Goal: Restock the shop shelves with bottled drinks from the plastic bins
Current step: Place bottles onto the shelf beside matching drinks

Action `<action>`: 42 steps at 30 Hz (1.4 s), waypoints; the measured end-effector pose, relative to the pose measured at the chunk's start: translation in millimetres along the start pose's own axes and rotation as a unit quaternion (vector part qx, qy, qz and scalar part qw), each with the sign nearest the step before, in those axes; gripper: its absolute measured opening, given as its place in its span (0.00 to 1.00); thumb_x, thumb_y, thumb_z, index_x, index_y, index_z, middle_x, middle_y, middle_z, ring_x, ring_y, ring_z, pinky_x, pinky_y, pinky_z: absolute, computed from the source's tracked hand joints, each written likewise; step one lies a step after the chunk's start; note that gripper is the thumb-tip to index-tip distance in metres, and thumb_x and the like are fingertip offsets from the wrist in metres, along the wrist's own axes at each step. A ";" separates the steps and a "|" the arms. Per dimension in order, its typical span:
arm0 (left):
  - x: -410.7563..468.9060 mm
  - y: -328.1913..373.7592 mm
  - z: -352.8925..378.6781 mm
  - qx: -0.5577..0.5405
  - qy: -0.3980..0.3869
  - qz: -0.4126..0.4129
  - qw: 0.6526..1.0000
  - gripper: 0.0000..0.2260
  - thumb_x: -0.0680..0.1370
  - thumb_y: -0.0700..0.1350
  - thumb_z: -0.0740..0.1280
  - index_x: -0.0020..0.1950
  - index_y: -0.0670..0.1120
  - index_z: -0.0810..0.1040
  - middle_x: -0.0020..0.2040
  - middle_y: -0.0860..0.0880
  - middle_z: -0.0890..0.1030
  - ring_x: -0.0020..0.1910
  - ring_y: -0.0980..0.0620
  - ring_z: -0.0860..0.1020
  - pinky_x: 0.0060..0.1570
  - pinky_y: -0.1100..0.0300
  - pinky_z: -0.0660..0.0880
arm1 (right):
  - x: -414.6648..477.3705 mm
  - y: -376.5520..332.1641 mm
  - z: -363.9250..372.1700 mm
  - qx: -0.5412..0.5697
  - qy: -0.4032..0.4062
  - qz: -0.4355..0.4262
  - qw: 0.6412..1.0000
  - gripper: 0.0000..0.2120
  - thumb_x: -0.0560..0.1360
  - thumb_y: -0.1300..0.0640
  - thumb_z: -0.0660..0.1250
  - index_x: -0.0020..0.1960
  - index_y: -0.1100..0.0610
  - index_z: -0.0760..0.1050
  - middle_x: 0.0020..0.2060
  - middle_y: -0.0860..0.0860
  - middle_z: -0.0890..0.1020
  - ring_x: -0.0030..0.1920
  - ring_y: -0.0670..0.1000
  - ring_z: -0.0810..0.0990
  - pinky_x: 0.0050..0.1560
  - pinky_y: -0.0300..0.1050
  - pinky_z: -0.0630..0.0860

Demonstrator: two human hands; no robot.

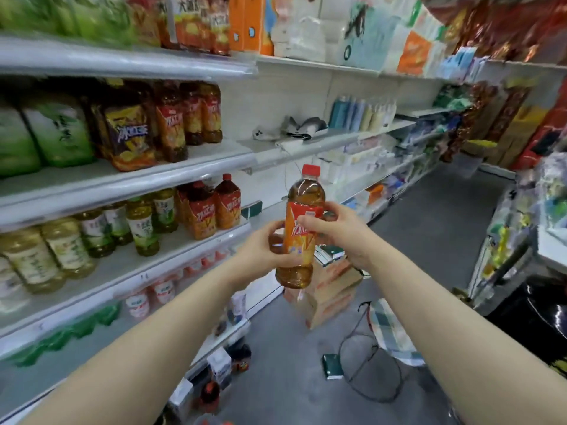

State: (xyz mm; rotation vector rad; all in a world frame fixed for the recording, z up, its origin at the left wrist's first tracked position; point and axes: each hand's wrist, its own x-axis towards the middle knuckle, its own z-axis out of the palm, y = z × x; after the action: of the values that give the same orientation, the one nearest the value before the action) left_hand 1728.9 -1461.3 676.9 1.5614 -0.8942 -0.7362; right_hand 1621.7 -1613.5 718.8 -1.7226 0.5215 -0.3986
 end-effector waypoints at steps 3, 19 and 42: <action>18.3 9.5 -5.9 0.033 0.043 0.016 0.998 0.30 0.70 0.41 0.78 0.67 0.55 0.70 0.53 0.53 0.81 0.49 0.59 0.81 0.44 0.66 0.79 | 29.8 -6.6 -4.4 0.009 -0.029 -0.010 0.999 0.22 0.71 0.55 0.78 0.62 0.56 0.76 0.54 0.55 0.84 0.54 0.55 0.85 0.57 0.52 0.82; 97.7 11.2 -93.3 0.133 0.198 0.017 0.971 0.30 0.69 0.46 0.78 0.68 0.56 0.70 0.58 0.55 0.80 0.57 0.56 0.79 0.57 0.55 0.78 | 171.0 -34.6 51.3 -0.042 -0.111 -0.077 0.990 0.29 0.69 0.53 0.79 0.66 0.52 0.72 0.56 0.50 0.82 0.57 0.52 0.82 0.59 0.56 0.80; 222.4 18.6 -179.3 0.210 0.428 -0.029 0.878 0.28 0.76 0.46 0.71 0.75 0.49 0.67 0.67 0.52 0.76 0.65 0.53 0.74 0.67 0.52 0.72 | 390.6 -92.8 105.6 -0.059 -0.205 -0.236 0.948 0.28 0.66 0.53 0.82 0.63 0.52 0.75 0.53 0.47 0.84 0.53 0.47 0.83 0.57 0.52 0.81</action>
State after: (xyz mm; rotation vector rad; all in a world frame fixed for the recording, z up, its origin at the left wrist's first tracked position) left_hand 1991.9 -1561.8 728.5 2.0384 -0.3348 0.1761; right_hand 2017.1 -1723.5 781.1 -1.9765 -0.1817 -0.3342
